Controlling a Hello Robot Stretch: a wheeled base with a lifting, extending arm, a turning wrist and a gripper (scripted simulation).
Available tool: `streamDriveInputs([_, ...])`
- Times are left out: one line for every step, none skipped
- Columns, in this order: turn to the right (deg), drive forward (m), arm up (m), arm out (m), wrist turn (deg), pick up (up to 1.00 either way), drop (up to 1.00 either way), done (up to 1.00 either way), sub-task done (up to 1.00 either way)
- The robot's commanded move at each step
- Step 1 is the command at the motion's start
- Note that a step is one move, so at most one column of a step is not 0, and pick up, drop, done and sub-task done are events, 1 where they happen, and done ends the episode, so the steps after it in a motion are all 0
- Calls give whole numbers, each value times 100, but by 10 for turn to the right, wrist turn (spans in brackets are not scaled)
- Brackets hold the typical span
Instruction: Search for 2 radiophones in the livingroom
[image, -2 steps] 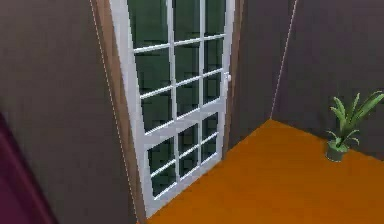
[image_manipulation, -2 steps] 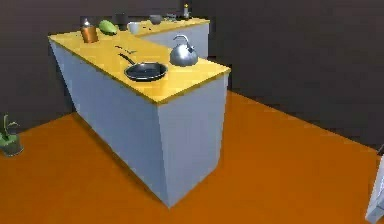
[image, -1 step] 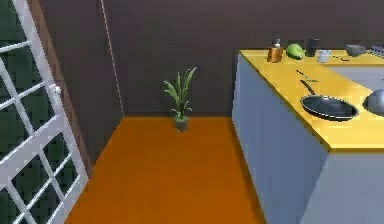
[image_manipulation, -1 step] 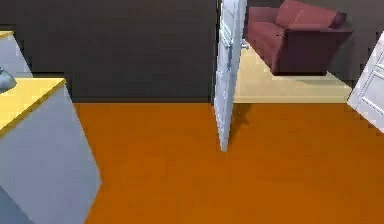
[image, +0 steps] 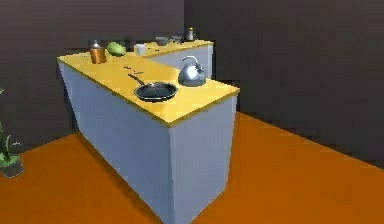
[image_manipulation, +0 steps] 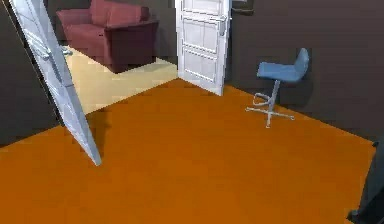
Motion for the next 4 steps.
streamDriveInputs([360,0,0,0,0,0,0,0,0])
streamDriveInputs([0,15,0,0,0,0,0,0,0])
streamDriveInputs([450,0,0,0,0,0,0,0,0])
streamDriveInputs([60,0,0,0,0,0,0,0,0])
